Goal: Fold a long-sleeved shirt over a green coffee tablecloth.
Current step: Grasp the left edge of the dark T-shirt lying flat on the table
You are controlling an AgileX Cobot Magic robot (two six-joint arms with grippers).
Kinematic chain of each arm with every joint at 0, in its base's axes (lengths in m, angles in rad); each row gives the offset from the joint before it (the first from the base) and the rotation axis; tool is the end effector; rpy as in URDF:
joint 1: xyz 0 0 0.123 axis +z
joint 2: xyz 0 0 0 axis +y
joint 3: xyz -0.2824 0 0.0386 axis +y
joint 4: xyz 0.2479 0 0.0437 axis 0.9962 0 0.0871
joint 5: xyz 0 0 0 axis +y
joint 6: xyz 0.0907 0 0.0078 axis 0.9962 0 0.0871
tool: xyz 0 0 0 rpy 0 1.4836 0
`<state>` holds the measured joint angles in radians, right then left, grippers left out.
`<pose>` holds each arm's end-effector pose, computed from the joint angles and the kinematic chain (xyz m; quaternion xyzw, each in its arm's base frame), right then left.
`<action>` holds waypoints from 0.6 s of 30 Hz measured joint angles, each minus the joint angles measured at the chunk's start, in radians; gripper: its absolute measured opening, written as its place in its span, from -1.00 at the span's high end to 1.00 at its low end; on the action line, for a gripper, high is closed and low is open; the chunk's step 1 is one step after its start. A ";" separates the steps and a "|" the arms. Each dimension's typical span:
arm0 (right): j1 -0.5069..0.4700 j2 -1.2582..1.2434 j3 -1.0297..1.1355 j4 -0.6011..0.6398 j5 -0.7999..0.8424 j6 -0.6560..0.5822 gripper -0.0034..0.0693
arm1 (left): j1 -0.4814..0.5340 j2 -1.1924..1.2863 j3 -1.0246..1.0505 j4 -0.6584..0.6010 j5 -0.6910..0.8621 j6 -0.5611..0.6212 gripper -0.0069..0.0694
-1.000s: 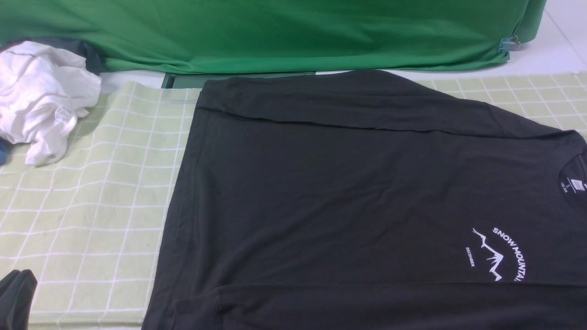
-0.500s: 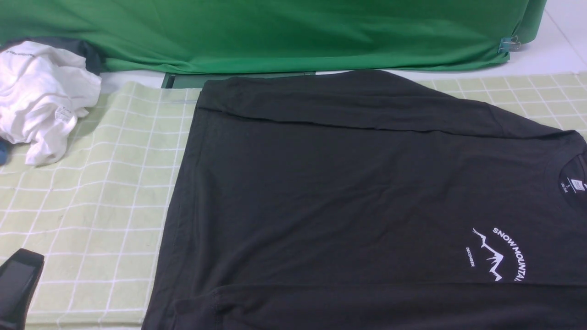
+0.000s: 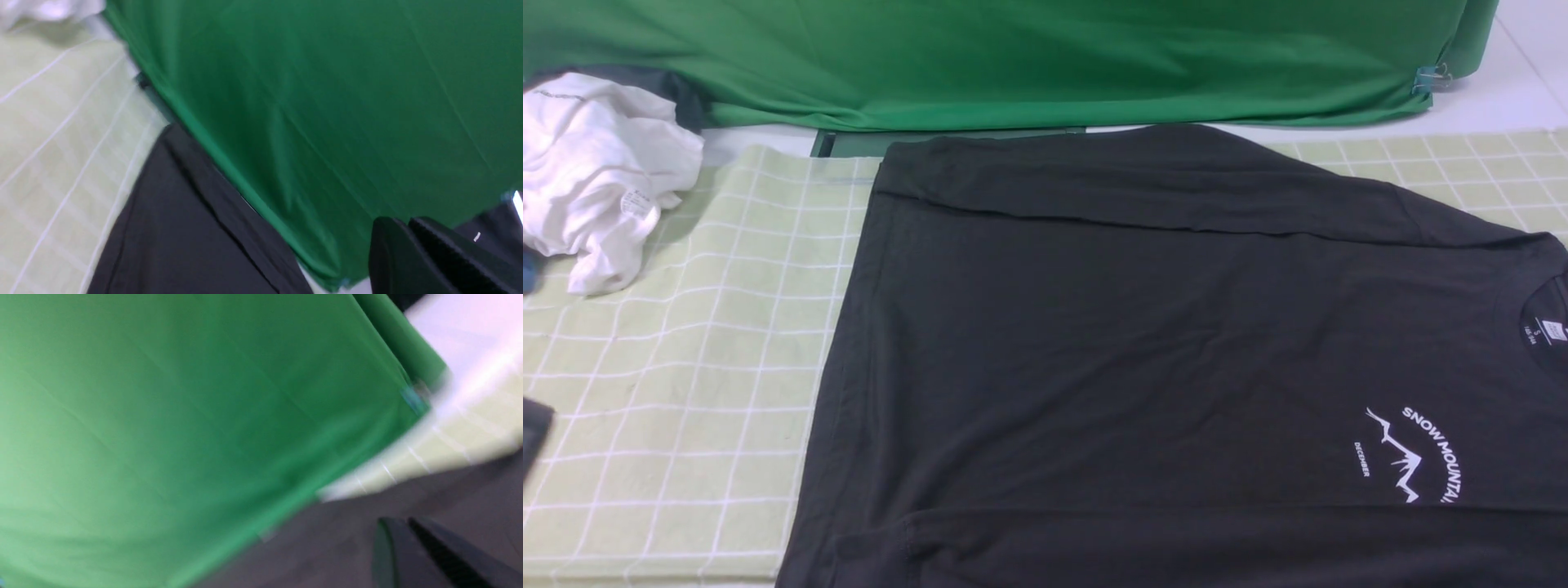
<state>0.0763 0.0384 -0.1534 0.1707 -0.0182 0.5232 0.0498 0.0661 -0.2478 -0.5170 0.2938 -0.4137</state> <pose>0.0493 0.0035 0.2640 0.1911 0.5952 0.2923 0.7237 0.0474 -0.0107 0.2689 -0.2791 0.6452 -0.3423 0.6234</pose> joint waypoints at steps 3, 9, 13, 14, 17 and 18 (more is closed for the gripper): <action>0.015 0.090 -0.221 -0.001 0.148 -0.141 0.89 | 0.000 0.177 -0.225 0.067 0.209 0.125 0.73; 0.032 0.385 -0.621 -0.003 0.778 -0.445 0.90 | 0.000 0.581 -0.528 0.079 0.636 0.422 0.73; 0.032 0.587 -0.745 -0.003 1.117 -0.599 0.90 | -0.001 0.898 -0.541 0.066 0.819 0.564 0.72; 0.032 0.625 -0.745 -0.003 1.148 -0.624 0.89 | -0.007 0.955 -0.517 0.064 0.815 0.581 0.70; 0.032 0.694 -0.744 0.002 1.181 -0.673 0.88 | -0.059 1.044 -0.453 0.061 0.753 0.590 0.67; 0.032 0.711 -0.744 0.004 1.188 -0.685 0.88 | -0.097 1.077 -0.427 0.061 0.717 0.584 0.65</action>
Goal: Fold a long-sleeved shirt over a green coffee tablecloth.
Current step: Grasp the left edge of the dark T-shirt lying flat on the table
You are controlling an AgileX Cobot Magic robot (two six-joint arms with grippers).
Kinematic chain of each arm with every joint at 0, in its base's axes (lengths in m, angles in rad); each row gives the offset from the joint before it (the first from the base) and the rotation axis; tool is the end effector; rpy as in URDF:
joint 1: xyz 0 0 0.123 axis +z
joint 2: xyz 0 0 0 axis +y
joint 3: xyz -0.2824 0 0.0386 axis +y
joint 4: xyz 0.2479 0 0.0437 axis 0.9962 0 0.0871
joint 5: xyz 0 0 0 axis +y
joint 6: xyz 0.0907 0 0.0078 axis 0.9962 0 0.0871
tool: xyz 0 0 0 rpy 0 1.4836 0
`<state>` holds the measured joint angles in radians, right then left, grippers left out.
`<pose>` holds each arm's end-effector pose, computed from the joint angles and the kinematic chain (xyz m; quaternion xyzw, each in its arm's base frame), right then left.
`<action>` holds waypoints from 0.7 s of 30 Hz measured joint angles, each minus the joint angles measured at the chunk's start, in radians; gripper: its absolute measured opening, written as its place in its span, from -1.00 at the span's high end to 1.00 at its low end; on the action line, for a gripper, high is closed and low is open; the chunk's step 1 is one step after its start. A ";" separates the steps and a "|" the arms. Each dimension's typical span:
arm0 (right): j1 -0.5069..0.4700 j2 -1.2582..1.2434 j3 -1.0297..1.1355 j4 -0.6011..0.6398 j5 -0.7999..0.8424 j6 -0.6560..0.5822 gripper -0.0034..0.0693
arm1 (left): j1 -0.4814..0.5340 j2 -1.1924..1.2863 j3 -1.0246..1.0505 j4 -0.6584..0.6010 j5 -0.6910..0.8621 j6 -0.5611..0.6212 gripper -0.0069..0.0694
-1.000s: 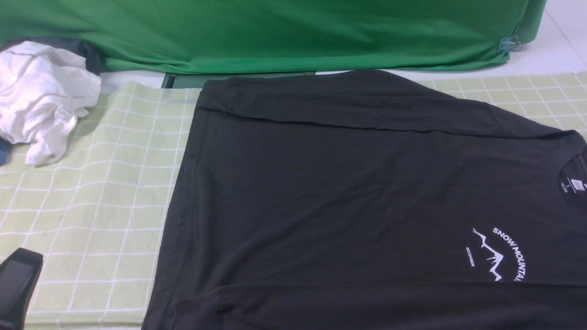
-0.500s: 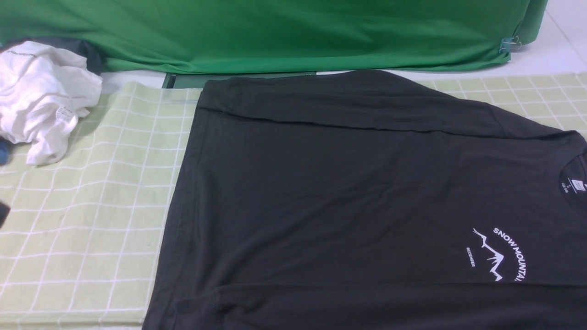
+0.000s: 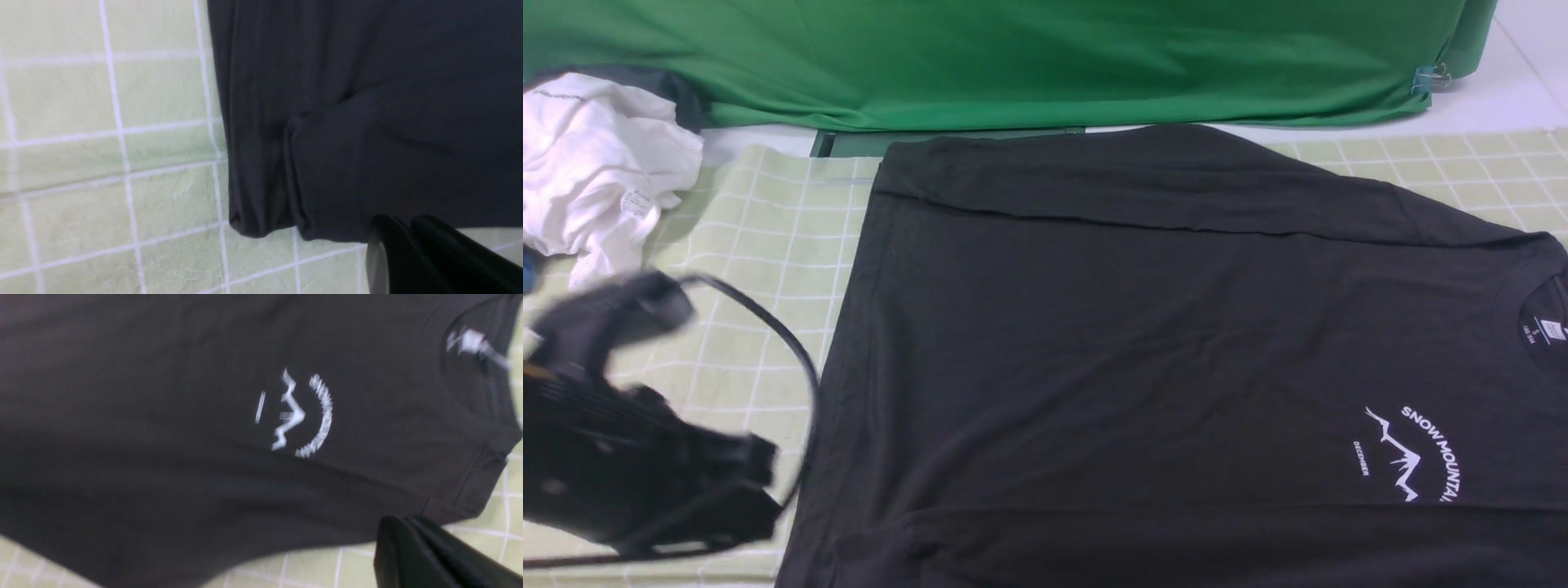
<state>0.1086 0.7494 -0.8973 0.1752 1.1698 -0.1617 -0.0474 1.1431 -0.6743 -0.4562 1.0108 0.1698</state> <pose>0.1097 0.0267 0.3513 -0.1203 0.9386 0.0789 0.3137 0.1760 -0.0424 0.2407 0.0032 0.9756 -0.1958 0.0989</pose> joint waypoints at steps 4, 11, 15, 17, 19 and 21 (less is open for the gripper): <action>0.000 0.039 0.000 0.005 0.006 -0.015 0.88 | -0.139 0.092 0.037 0.023 -0.122 -0.091 0.56; 0.000 0.055 0.000 0.006 0.007 -0.028 0.83 | -0.248 0.214 0.037 0.107 -0.270 -0.180 0.25; 0.000 0.055 0.000 0.008 0.010 -0.028 0.76 | -0.252 0.288 0.038 0.165 -0.294 -0.189 -0.04; 0.000 0.055 0.000 0.010 0.010 -0.028 0.71 | -0.252 0.339 0.038 0.203 -0.338 -0.189 -0.22; 0.000 0.055 0.000 0.010 0.010 -0.029 0.69 | -0.252 0.357 0.038 0.209 -0.361 -0.189 -0.27; 0.000 0.055 0.000 0.010 0.010 -0.031 0.66 | -0.252 0.373 0.033 0.209 -0.370 -0.189 -0.31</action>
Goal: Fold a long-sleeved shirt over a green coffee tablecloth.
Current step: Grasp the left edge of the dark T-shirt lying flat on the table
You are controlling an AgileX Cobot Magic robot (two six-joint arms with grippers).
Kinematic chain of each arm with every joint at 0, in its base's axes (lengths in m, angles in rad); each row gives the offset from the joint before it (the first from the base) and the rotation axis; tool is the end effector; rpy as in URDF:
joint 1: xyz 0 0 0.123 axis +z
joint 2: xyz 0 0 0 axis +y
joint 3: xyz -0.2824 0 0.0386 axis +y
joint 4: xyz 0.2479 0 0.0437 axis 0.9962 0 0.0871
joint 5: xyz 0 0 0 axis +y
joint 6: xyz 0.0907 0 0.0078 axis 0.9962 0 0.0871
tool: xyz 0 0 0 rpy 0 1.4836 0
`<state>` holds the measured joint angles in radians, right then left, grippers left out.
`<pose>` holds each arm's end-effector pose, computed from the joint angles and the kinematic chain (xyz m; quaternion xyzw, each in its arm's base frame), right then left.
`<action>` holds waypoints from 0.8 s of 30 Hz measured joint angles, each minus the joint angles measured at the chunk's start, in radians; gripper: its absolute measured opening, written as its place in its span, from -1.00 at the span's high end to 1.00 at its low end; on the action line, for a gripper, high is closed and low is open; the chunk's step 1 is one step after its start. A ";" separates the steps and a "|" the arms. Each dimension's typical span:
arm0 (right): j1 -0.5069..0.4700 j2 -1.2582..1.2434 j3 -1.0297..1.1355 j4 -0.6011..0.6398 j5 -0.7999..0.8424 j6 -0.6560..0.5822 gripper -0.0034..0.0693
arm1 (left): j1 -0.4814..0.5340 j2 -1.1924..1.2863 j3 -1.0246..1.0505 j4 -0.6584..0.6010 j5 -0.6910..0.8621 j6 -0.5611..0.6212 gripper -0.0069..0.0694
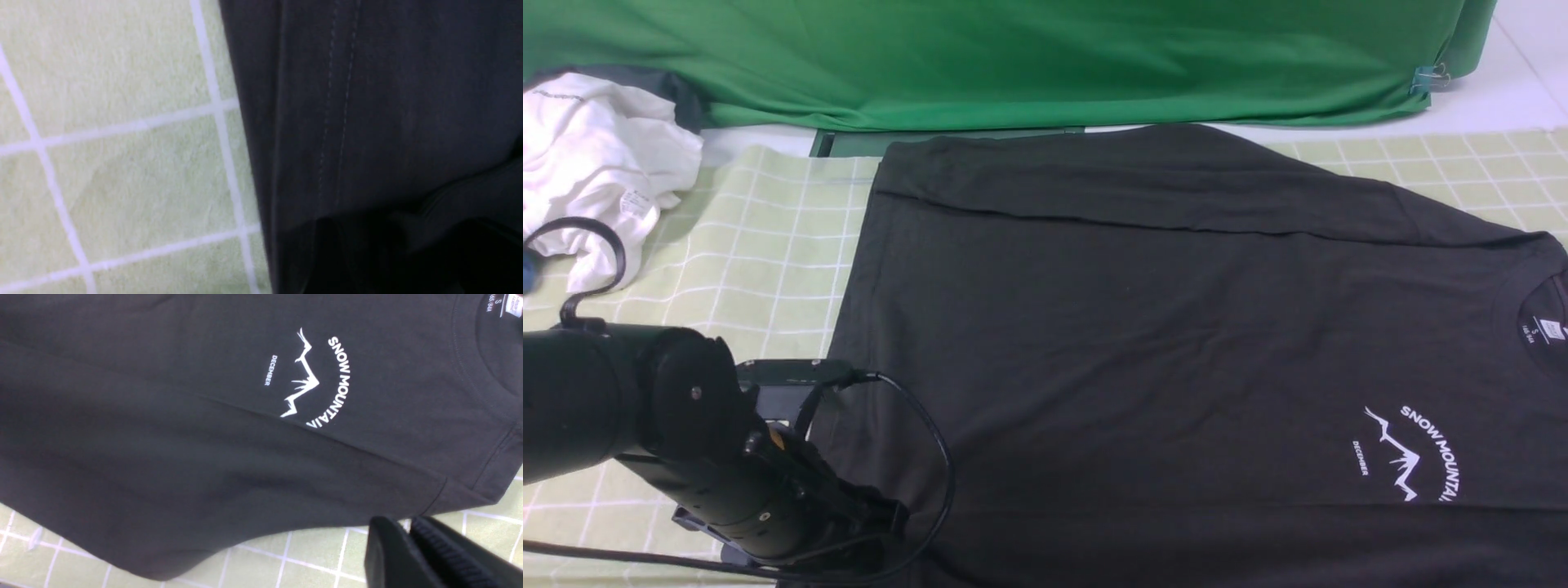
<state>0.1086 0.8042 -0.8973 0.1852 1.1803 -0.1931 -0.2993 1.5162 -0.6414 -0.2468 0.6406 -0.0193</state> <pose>0.1211 0.0288 0.3445 -0.1340 0.9460 0.0800 0.2840 0.2155 -0.0804 0.1559 0.0459 0.9932 -0.0906 0.0570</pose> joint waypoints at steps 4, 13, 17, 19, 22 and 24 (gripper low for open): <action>0.000 0.000 0.000 0.001 0.000 0.000 0.63 | -0.001 0.010 -0.003 0.000 -0.011 0.000 -0.33; 0.000 0.000 0.000 0.002 -0.013 0.000 0.57 | -0.001 0.032 -0.034 -0.041 -0.054 0.003 0.15; 0.000 0.000 0.000 0.002 -0.022 0.000 0.55 | -0.001 0.035 -0.041 -0.059 -0.035 0.019 0.42; 0.000 0.000 0.000 0.003 -0.031 0.000 0.54 | -0.001 0.037 -0.042 -0.060 -0.016 0.019 0.54; 0.000 0.000 0.000 0.003 -0.047 -0.001 0.51 | -0.001 0.037 -0.043 -0.061 0.003 0.026 0.74; 0.000 0.000 0.000 0.003 -0.053 -0.001 0.49 | -0.001 0.037 -0.043 -0.062 0.003 0.026 0.77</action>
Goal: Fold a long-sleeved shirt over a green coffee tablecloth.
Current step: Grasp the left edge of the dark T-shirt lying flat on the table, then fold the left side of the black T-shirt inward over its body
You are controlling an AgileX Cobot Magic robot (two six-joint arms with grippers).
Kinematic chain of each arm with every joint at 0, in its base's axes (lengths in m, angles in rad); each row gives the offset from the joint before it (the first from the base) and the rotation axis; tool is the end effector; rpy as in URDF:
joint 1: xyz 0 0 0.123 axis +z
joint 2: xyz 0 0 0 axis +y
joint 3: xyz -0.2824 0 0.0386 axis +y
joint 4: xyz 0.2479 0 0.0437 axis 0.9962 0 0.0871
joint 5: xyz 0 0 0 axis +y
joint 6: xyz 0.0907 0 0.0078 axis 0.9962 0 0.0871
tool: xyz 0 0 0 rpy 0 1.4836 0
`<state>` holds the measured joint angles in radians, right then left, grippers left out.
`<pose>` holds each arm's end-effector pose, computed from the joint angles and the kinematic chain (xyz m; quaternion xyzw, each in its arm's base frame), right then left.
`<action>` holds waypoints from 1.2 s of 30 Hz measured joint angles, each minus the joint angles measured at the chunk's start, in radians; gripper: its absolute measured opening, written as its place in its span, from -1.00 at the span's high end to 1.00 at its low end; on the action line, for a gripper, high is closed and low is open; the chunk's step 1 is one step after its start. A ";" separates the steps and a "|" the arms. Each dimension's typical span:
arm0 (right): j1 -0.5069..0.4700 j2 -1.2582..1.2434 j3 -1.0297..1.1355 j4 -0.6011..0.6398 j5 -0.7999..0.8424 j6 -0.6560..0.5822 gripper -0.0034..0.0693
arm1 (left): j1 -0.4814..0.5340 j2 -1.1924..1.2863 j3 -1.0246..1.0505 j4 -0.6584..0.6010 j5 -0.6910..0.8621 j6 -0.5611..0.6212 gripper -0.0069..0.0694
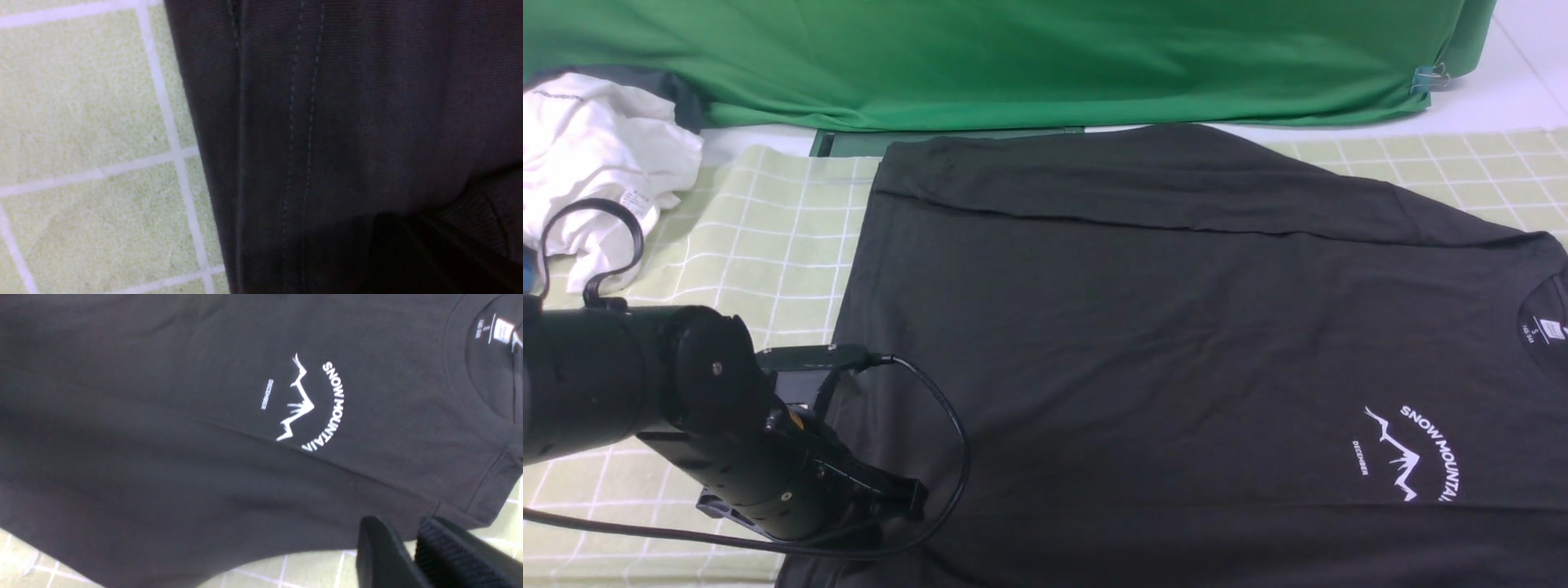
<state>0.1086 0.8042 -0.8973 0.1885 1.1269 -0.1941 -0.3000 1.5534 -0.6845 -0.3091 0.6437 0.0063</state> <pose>0.1251 0.0291 0.3472 -0.1306 0.9385 0.0801 0.3094 0.2263 -0.0874 0.1567 0.0356 0.9916 -0.1105 0.0562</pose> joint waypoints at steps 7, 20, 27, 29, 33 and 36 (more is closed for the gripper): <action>0.000 0.000 0.000 0.000 -0.009 -0.002 0.43 | 0.000 -0.061 -0.075 0.001 0.067 -0.006 0.76; 0.000 0.000 0.000 0.000 -0.009 -0.003 0.37 | 0.003 -0.023 -0.586 0.185 0.213 -0.167 0.76; 0.000 0.000 0.000 0.000 -0.009 -0.003 0.34 | 0.076 0.163 -0.770 0.203 0.230 -0.186 0.76; 0.000 0.000 0.000 0.000 -0.009 -0.003 0.33 | 0.105 0.232 -0.816 0.206 0.230 -0.186 0.76; 0.000 0.000 0.000 0.000 -0.017 -0.003 0.32 | 0.147 0.357 -0.879 0.208 0.236 -0.183 0.76; 0.000 0.000 0.000 0.000 -0.020 -0.003 0.31 | 0.162 0.427 -0.907 0.209 0.236 -0.183 0.76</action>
<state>0.1086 0.8042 -0.8973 0.1885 1.1069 -0.1970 -0.1384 1.9800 -1.5915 -0.1004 0.8799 -0.1769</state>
